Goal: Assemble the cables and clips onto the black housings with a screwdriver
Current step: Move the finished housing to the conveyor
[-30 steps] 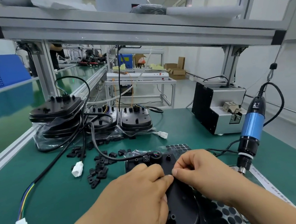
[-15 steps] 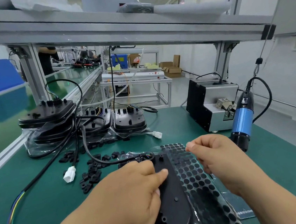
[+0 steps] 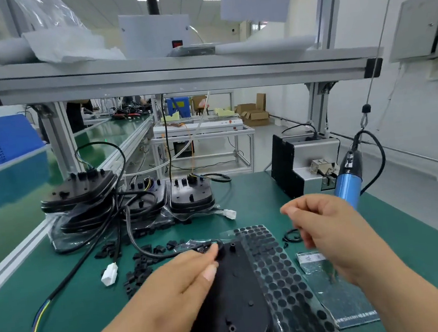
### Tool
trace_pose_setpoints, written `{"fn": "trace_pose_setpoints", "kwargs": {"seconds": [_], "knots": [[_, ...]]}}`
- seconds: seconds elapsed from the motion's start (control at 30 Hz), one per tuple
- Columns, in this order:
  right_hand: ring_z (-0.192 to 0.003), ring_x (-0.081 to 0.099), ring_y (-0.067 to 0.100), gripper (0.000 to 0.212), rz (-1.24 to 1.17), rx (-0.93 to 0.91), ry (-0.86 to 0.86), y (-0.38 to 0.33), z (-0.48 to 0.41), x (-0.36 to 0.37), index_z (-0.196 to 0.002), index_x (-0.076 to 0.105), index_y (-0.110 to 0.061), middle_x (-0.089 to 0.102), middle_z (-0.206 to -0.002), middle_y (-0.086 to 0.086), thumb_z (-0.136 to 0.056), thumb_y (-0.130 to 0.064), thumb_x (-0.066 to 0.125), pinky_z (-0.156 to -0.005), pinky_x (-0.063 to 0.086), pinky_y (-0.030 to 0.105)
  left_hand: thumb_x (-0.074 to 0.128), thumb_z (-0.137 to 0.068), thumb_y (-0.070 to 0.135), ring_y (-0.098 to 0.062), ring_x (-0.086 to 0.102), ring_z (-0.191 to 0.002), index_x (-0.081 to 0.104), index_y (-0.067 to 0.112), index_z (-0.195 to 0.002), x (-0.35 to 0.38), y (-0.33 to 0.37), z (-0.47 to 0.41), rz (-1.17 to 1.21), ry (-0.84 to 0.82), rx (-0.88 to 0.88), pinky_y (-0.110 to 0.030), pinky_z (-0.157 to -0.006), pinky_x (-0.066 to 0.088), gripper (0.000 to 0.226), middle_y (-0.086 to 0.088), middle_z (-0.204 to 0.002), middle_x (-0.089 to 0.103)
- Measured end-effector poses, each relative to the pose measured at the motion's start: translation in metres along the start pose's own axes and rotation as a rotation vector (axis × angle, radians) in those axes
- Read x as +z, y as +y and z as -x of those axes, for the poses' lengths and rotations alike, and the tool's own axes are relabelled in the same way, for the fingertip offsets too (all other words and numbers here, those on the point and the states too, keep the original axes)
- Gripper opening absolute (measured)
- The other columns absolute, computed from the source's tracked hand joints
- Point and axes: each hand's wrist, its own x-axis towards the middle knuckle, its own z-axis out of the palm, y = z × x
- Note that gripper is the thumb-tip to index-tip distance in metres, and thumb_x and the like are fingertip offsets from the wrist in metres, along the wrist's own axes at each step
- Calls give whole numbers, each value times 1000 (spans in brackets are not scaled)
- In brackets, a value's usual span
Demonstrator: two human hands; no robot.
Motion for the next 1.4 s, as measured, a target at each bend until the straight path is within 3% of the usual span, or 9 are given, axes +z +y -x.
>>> {"fn": "trace_pose_setpoints", "kwargs": {"seconds": [0.07,0.2,0.3,0.4,0.47,0.6,0.83,1.3,1.4], "knots": [[-50,43,10,15,-4,-45,30,-10,6,-15,-79,70,-18,49,-51,-6,-90,-20,61,-55,42,28,46,-97,21,22,39,-118,40,51,-131,-22,-16,-4,192,214,-20,-10,-106,30,45,37,-123,50],[-51,42,13,13,4,-115,-19,-16,32,-27,-78,71,-25,49,-54,-3,-86,-26,61,-52,40,29,45,-82,-11,-4,17,-139,21,33,-151,-80,-68,-32,-504,369,-105,-22,-114,16,85,9,-154,22],[-52,41,15,11,-10,-144,-32,-16,48,-24,-78,71,-27,50,-51,-4,-84,-25,63,-54,40,33,50,-85,3,-24,-5,-147,3,43,-150,-94,-96,-51,-944,168,-147,-38,-121,7,90,1,-160,-8],[-51,43,14,14,-37,-130,-3,-13,56,-28,-75,71,-27,51,-51,-3,-86,-22,64,-53,41,28,59,-88,42,-23,-7,-148,35,51,-139,-100,-100,-65,-1090,48,-56,-38,-119,0,57,1,-161,-11],[-48,46,11,14,1,-133,2,-5,62,-31,-73,71,-30,54,-51,-3,-84,-24,65,-50,43,23,53,-86,60,-21,-3,-148,58,47,-107,-106,-96,-70,-1102,34,-41,-44,-120,5,25,5,-161,2],[-61,57,-1,20,297,-267,-158,12,83,-9,-84,71,-47,65,-71,-14,-84,-28,64,-59,44,11,49,-78,70,-8,23,-143,44,47,-70,-131,-87,-69,-1077,126,-1,-52,-117,1,25,22,-125,56],[-99,39,19,57,861,-459,-406,19,43,44,-143,36,-27,34,-109,-3,-89,-9,37,-86,44,32,52,-73,66,2,49,-118,37,49,-62,-149,-58,-66,-1210,136,73,-47,-113,-16,25,27,-93,55],[-71,25,27,23,1242,-535,-542,0,40,52,-106,53,-12,16,-72,-1,-94,-8,35,-48,16,29,73,-72,42,-10,57,-74,43,42,-54,-185,-46,-57,-1071,214,33,-48,-110,25,35,16,-66,56],[-58,21,17,16,1259,-513,-548,-2,42,52,-95,48,-18,17,-72,-1,-92,-7,37,-47,15,30,67,-61,40,-8,52,-51,56,30,-57,-192,-37,-52,-682,54,-102,-44,-77,49,16,9,-52,58]]}}
